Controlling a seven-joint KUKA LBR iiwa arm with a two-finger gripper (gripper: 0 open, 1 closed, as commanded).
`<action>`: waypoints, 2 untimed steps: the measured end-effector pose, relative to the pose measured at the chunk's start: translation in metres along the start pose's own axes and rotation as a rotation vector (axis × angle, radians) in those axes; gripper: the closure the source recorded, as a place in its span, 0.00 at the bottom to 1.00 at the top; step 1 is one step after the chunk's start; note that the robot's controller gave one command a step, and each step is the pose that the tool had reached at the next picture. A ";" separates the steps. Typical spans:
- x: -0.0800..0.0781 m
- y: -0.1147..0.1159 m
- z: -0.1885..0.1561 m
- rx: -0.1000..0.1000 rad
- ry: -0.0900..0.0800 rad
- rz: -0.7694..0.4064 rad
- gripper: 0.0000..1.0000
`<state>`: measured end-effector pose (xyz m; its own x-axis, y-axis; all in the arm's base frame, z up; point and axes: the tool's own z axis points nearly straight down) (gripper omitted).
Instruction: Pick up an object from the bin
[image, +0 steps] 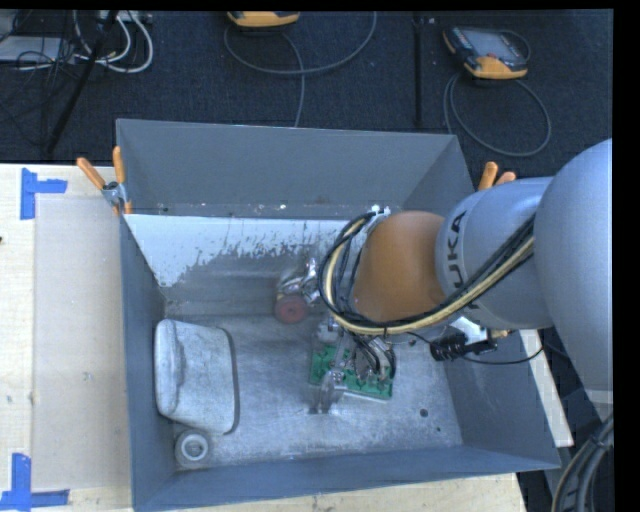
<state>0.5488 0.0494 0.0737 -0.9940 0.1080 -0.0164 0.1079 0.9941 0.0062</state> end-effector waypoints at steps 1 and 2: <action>0.017 -0.031 -0.002 -0.001 -0.001 0.082 0.00; 0.017 -0.032 -0.003 0.001 0.001 0.087 1.00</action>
Offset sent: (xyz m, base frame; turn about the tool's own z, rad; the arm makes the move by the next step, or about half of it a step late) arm -0.0259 -0.0322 -0.0037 0.0859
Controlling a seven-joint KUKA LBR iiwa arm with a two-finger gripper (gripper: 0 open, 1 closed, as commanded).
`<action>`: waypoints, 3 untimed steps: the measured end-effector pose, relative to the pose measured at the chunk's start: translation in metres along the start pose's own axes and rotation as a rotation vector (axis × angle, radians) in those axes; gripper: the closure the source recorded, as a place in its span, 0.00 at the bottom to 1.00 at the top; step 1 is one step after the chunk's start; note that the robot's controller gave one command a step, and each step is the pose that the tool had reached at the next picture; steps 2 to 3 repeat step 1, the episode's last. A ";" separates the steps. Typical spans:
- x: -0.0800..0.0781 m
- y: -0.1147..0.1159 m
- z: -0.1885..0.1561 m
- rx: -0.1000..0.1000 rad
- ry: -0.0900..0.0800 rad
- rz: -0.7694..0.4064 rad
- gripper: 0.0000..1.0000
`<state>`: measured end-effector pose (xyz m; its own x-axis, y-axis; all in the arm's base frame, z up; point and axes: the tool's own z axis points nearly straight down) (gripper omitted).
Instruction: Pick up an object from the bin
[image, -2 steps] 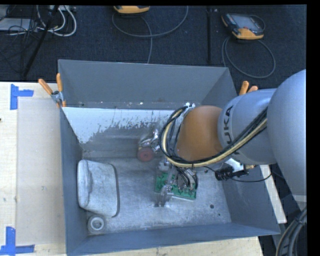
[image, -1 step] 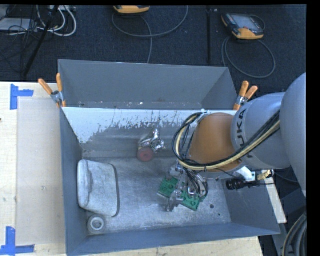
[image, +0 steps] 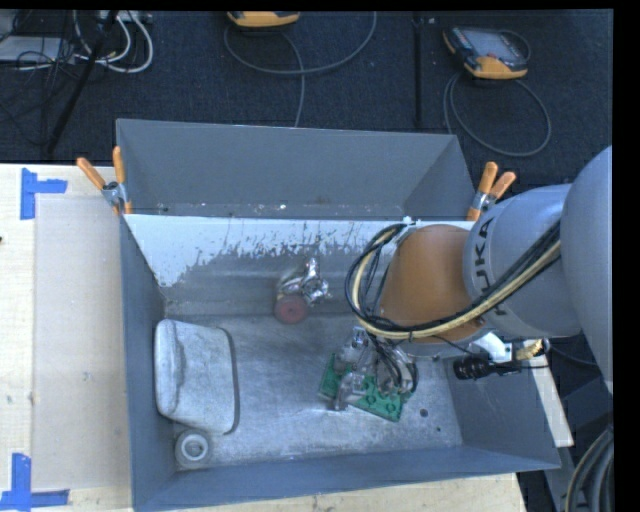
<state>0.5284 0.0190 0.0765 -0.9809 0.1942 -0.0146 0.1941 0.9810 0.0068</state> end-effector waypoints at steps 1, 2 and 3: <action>0.007 0.016 -0.144 0.003 0.009 -0.306 1.00; 0.007 0.016 -0.144 0.003 0.009 -0.306 1.00; 0.007 0.016 -0.144 0.003 0.009 -0.306 1.00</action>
Offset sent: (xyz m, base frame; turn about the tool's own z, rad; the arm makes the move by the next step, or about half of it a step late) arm -0.0079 0.0150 0.1412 -0.3045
